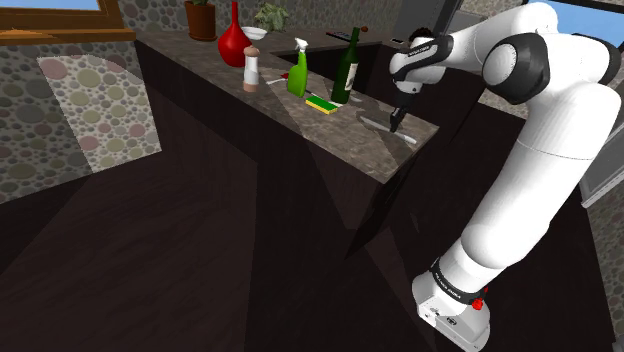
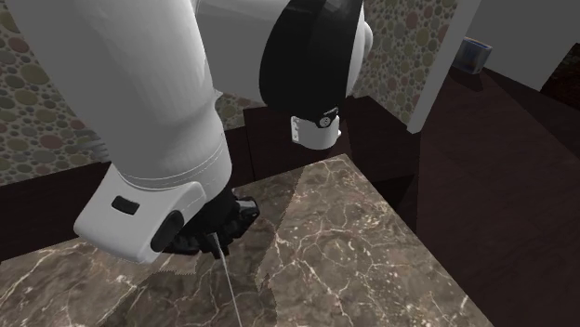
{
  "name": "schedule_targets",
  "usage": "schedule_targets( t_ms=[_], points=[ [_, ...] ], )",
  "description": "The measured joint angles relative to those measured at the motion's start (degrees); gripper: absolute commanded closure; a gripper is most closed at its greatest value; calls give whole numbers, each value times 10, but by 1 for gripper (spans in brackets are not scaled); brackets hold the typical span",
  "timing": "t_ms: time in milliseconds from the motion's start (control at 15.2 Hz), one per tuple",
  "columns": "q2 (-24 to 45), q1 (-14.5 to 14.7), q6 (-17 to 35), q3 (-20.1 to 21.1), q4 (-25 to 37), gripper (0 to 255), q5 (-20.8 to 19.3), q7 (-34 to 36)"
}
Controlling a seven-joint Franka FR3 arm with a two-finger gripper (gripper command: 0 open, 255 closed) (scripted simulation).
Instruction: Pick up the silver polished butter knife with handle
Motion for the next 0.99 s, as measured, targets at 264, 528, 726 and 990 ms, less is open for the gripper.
schedule_targets(
  t_ms=[264, 528, 726, 990],
  points=[
    [-10, 1, -25, -1, 16, 255, -6, 3],
    [-18, 2, -52, -2, 37, 255, -10, 6],
    [-24, 3, -75, -3, 54, 255, -13, 8],
    [-29, 3, -102, -4, 77, 255, -16, 9]
  ],
)
